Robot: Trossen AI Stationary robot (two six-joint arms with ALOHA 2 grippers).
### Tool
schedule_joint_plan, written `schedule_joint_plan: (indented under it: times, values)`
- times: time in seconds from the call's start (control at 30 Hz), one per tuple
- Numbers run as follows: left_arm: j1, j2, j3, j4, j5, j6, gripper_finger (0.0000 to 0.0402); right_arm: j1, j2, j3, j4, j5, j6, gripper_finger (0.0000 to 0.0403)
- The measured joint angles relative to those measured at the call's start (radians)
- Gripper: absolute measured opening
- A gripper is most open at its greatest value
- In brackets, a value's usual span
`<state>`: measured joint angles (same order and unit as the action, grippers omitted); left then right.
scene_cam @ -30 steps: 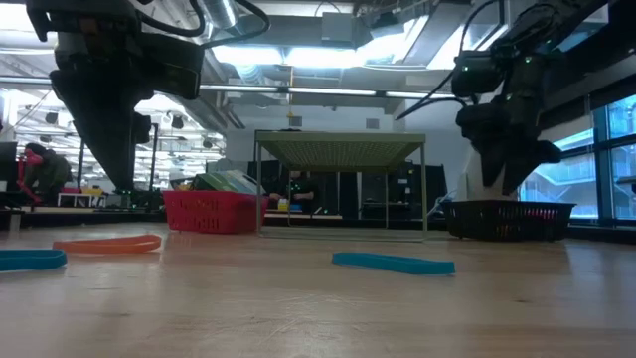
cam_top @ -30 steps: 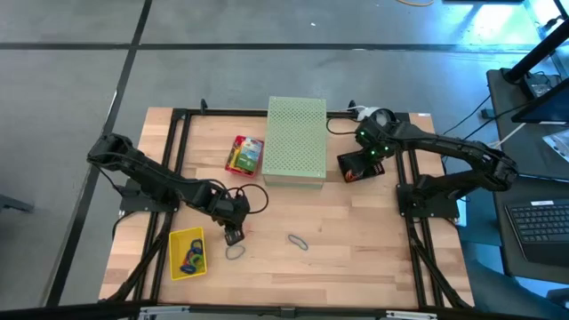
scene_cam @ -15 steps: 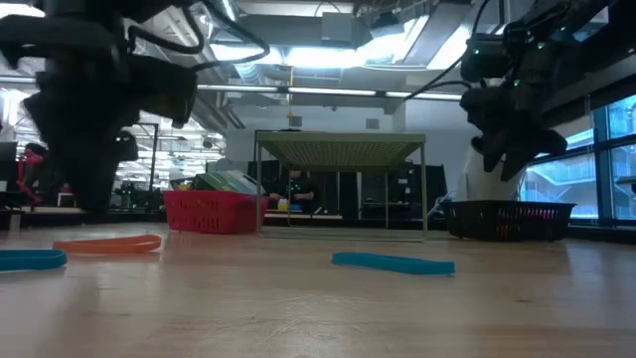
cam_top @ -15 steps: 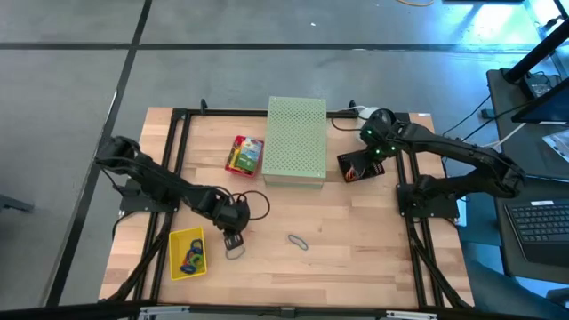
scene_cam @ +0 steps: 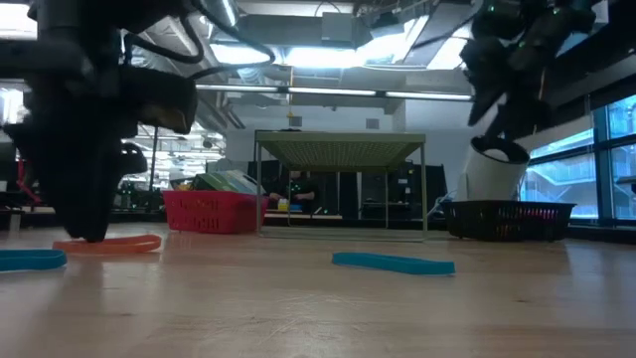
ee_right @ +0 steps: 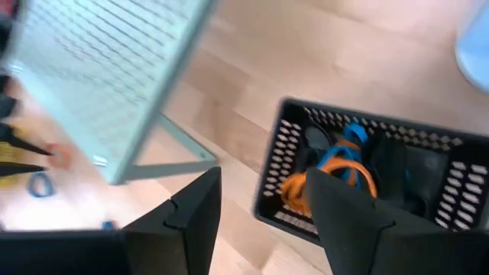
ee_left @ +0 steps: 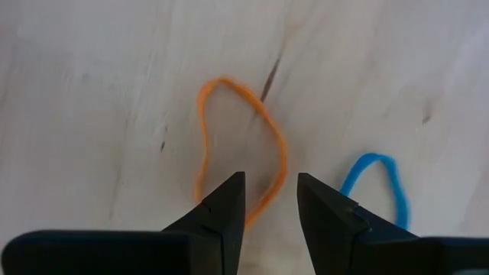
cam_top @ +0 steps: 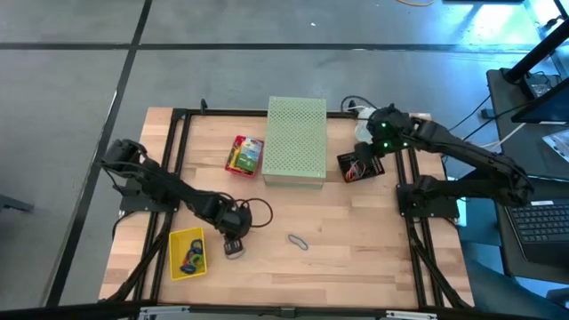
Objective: Pick & Place Office Desk Supplies
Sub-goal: Put the orange rubber band into the black bin
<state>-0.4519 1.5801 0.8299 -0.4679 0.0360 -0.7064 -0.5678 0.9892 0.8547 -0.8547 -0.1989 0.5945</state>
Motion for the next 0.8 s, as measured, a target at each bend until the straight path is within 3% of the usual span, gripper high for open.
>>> schedule_joint_plan:
  times: [0.37, 0.47, 0.6, 0.8]
  values:
    - [-0.024, 0.077, 0.004, -0.022, -0.025, 0.173, 0.0111, 0.014, 0.000, 0.188, 0.002, -0.080, 0.016, 0.0193]
    - [-0.024, 0.088, 0.003, -0.031, -0.024, 0.179, 0.0082, 0.039, 0.000, 0.235, 0.002, -0.082, 0.027, 0.0193]
    - [-0.022, 0.091, 0.002, -0.034, -0.014, 0.171, 0.0013, 0.074, 0.000, 0.284, 0.002, -0.082, 0.039, 0.0193]
    - [-0.022, 0.090, 0.026, -0.044, -0.003, 0.168, 0.0002, 0.113, 0.000, 0.323, 0.002, -0.082, 0.054, 0.0193]
